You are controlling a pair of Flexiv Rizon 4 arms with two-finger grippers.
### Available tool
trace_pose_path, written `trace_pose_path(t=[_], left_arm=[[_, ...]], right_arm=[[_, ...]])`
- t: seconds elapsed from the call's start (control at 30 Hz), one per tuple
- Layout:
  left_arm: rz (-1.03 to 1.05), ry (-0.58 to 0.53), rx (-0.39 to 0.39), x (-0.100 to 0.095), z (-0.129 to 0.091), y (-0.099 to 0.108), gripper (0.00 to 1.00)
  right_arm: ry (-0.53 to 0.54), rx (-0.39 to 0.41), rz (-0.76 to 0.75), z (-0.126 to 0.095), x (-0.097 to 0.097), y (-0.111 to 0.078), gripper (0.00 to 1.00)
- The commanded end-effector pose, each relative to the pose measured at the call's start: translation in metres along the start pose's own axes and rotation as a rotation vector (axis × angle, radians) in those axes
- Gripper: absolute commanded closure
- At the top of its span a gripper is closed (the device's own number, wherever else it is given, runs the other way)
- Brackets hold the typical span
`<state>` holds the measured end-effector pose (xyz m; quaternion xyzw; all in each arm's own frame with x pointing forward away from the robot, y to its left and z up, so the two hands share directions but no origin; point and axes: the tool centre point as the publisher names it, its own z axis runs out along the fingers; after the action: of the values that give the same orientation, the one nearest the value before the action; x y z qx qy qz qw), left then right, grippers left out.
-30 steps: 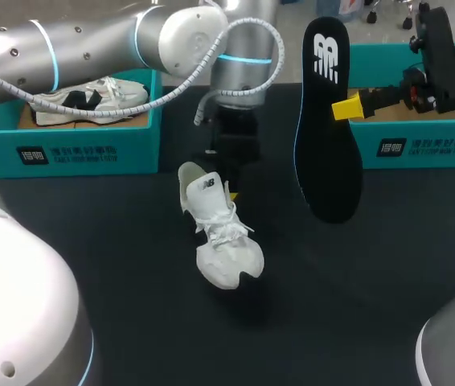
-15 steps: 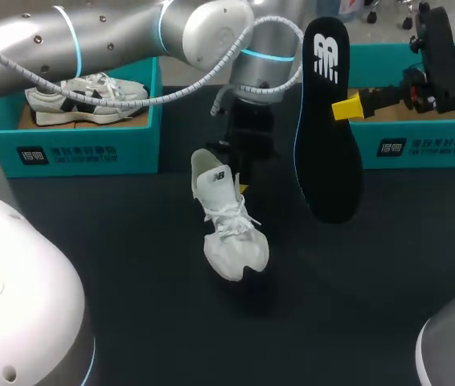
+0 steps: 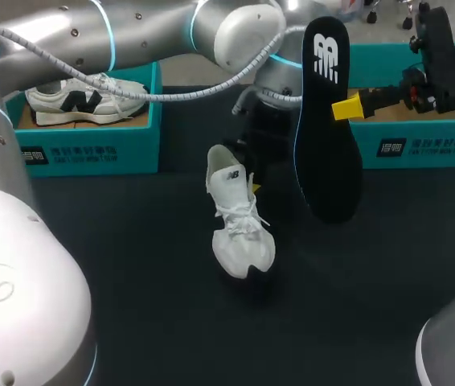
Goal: Take the shoe out of the shoebox, open the shoe tongue, remove and reinsert the insole, then place the shoe into the shoebox
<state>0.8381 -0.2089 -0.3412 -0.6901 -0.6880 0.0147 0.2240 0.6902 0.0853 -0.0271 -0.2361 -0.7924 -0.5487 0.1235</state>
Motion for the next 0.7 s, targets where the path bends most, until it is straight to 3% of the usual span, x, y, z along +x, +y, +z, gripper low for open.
trace_pose_path(t=[0.03, 0.7], left_arm=[[0.028, 0.046, 0.007, -0.013, 0.006, 0.008, 1.0], [0.049, 0.068, 0.079, -0.032, 0.041, 0.002, 1.0]], right_arm=[[0.001, 0.002, 0.0, 0.002, -0.002, 0.001, 1.0], [0.001, 0.002, 0.0, 0.002, -0.002, 0.001, 1.0]])
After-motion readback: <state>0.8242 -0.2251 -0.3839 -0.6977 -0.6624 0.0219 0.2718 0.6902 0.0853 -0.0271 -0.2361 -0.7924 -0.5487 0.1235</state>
